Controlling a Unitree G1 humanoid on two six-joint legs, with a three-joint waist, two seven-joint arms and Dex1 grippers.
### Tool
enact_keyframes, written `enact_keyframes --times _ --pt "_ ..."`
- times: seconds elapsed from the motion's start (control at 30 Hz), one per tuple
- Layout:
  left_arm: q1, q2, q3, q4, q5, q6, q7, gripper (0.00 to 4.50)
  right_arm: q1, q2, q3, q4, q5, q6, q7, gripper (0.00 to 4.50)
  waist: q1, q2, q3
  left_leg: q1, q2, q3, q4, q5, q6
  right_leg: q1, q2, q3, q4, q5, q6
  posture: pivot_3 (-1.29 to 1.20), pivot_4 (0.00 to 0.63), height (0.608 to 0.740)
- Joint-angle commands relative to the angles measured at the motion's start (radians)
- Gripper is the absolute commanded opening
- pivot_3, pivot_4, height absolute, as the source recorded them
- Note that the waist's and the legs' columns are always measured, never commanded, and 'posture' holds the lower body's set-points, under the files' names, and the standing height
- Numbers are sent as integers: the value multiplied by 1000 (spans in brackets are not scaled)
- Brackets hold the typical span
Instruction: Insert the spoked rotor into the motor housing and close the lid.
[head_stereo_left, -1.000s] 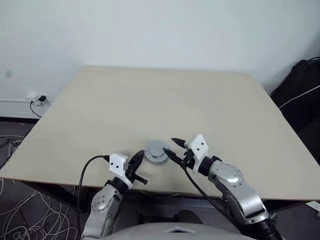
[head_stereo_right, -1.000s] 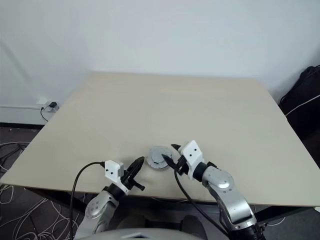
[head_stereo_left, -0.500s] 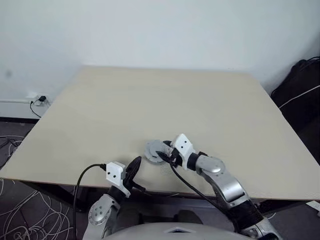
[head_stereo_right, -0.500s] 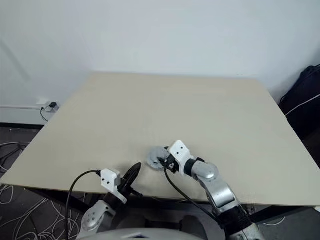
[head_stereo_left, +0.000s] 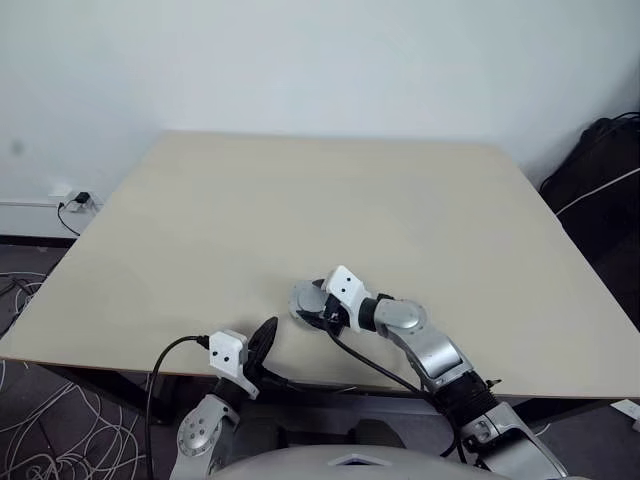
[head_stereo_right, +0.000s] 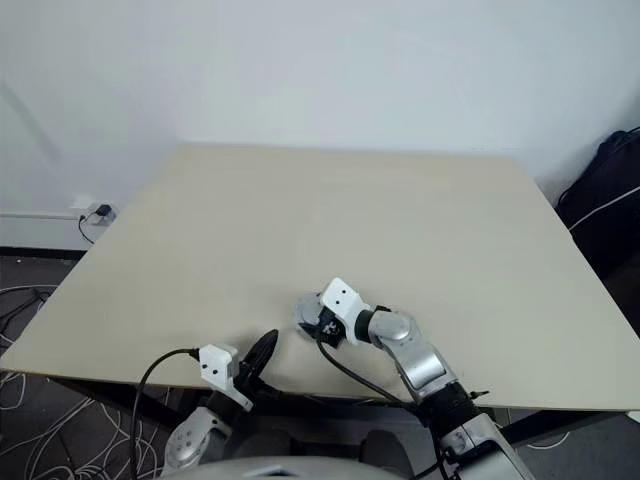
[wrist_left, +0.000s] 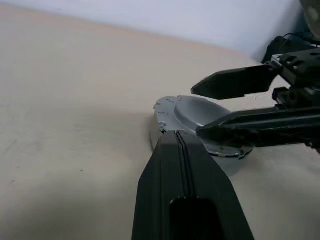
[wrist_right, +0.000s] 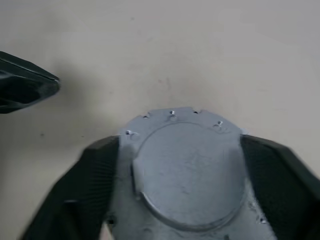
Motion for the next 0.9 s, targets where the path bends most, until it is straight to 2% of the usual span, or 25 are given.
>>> enact_keyframes --times 0.03,0.27,0.4,0.6,0.77,0.9 --pt "1 -5 -8 -56 -1 -6 6 0 -37 -3 -3 11 -9 -19 26 4466 0 0 0 0 0 0 0 0 0 0 0 0 0 0 0 0 0 740" --pt "-8 3 -1 -127 -13 56 23 0 -64 -5 8 70 -25 12 76 4466 -1 1 -1 0 0 0 0 0 0 0 0 0 0 0 0 0 0 740" --pt "-40 9 13 -145 -25 103 32 0 -67 6 -4 82 -4 89 95 3574 0 3 -3 1 0 0 0 0 0 0 0 0 1 0 0 0 0 740" --pt "-39 8 4 -187 -21 143 47 0 -51 17 -23 59 16 162 78 1682 -1 5 -13 3 0 0 0 0 0 2 0 0 1 0 -1 0 0 740" --pt "-26 8 -8 -227 -14 169 62 0 1 18 -48 -53 43 184 53 152 2 6 -12 4 0 0 0 0 0 3 -1 0 1 2 -3 0 0 740" --pt "-22 11 -13 -243 -15 186 63 0 41 4 -40 -106 34 169 36 152 1 5 -12 3 0 0 -1 0 0 2 -1 0 1 2 -3 0 0 740"
